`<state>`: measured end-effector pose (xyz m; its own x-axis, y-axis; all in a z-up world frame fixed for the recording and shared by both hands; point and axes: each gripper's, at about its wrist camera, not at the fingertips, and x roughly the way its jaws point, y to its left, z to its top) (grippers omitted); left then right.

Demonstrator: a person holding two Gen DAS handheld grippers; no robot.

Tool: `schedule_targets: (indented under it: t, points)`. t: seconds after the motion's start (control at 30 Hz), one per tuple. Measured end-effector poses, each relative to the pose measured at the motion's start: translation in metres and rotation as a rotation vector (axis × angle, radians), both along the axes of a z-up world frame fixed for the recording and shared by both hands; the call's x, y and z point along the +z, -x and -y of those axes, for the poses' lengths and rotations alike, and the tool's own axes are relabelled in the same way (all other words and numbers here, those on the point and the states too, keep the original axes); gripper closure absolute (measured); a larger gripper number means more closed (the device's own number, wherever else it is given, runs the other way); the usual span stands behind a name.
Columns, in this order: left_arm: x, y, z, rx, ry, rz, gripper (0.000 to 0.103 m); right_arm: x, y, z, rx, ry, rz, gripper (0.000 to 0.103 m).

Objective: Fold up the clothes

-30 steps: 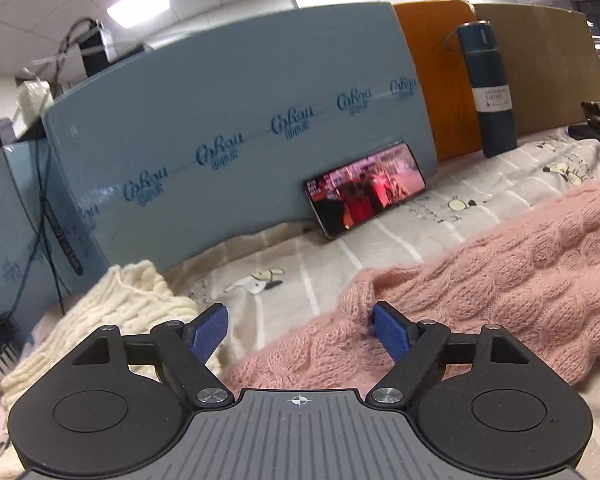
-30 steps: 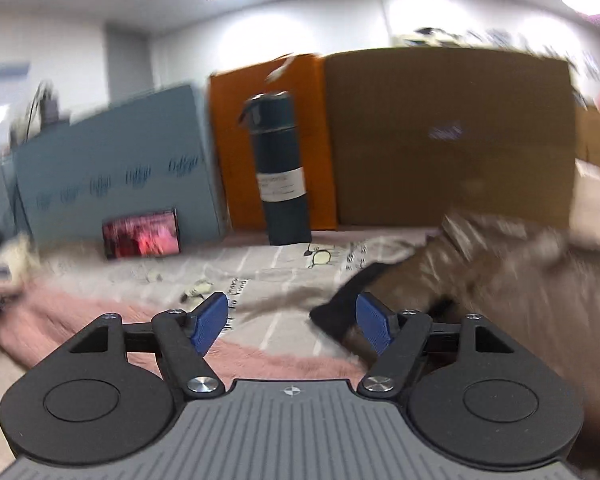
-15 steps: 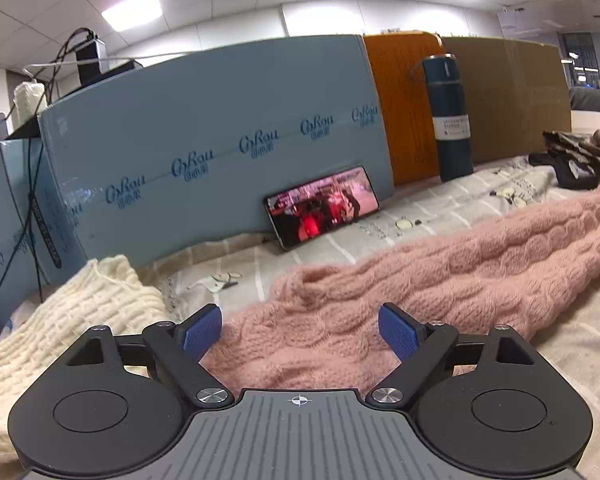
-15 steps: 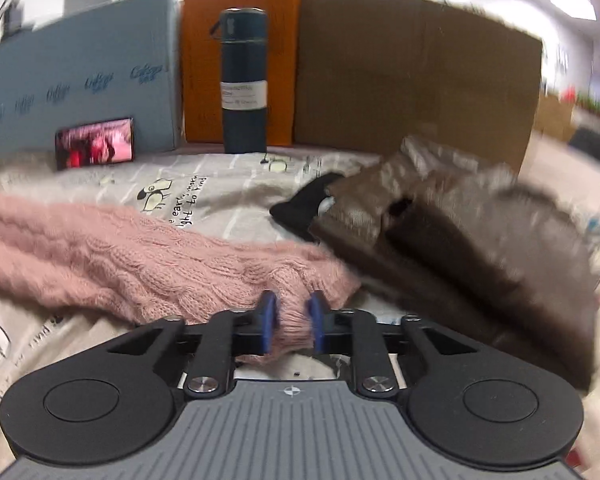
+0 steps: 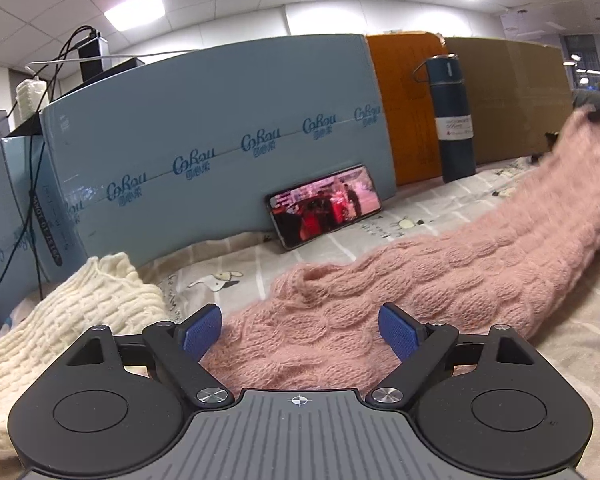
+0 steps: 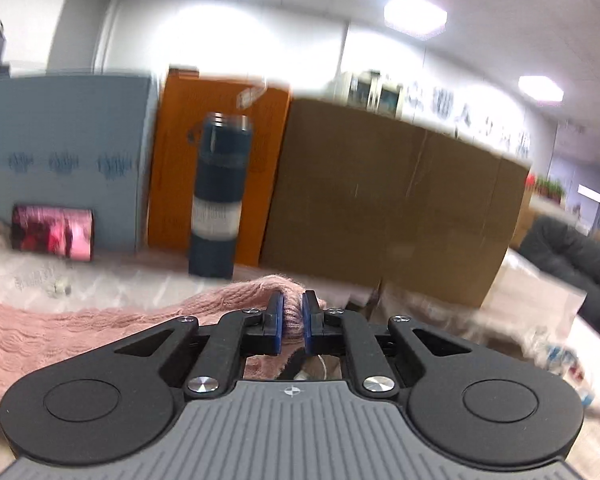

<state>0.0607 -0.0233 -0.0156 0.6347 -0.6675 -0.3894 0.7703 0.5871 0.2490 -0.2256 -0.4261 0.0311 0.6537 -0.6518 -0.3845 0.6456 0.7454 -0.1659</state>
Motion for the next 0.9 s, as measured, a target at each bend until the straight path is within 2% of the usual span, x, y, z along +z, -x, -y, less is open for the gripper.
schedule_targets:
  t: [0.1, 0.2, 0.4, 0.5, 0.6, 0.73, 0.83, 0.9]
  points:
    - [0.000, 0.000, 0.000, 0.003, -0.003, -0.002, 0.015, -0.021, 0.004, 0.003, -0.004, -0.098, -0.053, 0.094]
    - [0.000, 0.001, 0.000, 0.000, -0.003, 0.003, 0.015, -0.029, 0.016, -0.003, -0.021, -0.164, -0.060, 0.094]
    - [0.000, 0.001, 0.000, 0.003, 0.000, 0.009, 0.015, -0.025, 0.034, 0.001, -0.041, -0.293, 0.013, 0.094]
    - [0.000, 0.001, 0.000, 0.003, 0.001, 0.007, 0.015, -0.018, 0.035, -0.001, -0.049, -0.296, 0.044, 0.094]
    - [0.000, 0.001, -0.001, 0.002, 0.004, 0.007, 0.015, -0.014, 0.034, 0.001, -0.053, -0.318, 0.051, 0.094]
    - [0.002, 0.002, -0.003, 0.004, 0.021, 0.006, 0.015, -0.028, 0.031, 0.009, -0.069, -0.410, 0.036, 0.091]
    - [0.005, 0.002, -0.007, 0.008, 0.046, 0.002, 0.015, -0.039, 0.037, 0.017, -0.093, -0.502, 0.082, 0.084]
    - [0.007, 0.001, -0.010, 0.011, 0.065, -0.004, 0.014, -0.039, 0.049, 0.019, -0.106, -0.552, 0.171, 0.054]
